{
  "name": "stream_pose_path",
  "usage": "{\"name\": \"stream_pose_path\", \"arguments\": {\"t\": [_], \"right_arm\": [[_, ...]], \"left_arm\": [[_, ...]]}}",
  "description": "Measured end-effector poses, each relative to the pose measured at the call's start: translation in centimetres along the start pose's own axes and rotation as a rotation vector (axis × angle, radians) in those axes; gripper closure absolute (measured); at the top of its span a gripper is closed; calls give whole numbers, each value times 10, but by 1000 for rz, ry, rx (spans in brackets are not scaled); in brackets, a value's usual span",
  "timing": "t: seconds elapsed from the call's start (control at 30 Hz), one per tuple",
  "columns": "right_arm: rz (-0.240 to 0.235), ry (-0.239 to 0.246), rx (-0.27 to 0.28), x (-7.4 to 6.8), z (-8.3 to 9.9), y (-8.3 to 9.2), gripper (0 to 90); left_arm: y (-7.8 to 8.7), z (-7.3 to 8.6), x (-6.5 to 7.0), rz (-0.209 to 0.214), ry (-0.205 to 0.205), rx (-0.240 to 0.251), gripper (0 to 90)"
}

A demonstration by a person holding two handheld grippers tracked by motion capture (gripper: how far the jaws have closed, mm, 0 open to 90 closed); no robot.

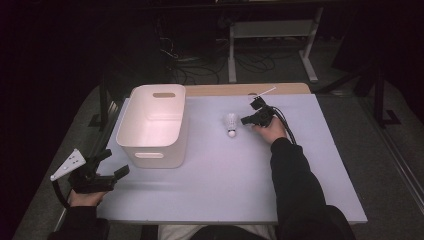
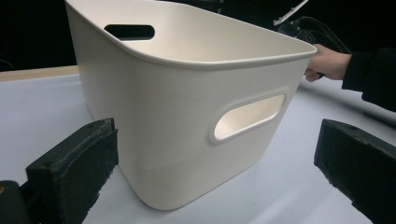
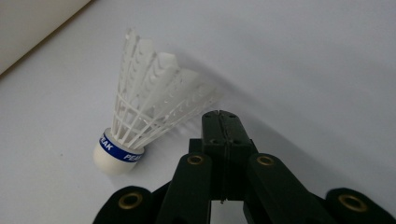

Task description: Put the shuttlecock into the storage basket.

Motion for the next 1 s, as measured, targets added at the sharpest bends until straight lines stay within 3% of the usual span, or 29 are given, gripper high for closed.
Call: {"name": "stream_pose_path", "arguments": {"t": [0.57, 1.0], "right_arm": [[-31, 24, 6, -13, -11, -13, 889], [-77, 66, 10, -34, -20, -20, 889]], "left_arm": [[0, 0, 0, 0, -2, 0, 0], [0, 0, 0, 1, -1, 0, 0]]}}
Point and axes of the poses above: each handheld gripper's, and its own axes: y roughly backward along the jaws, z roughly out of its underside, x roughly to its right, the point moved 5 cm from there along -y, roughly forward along the jaws, and after that the axes turned 3 degrees about y, right-handed, at the moved point
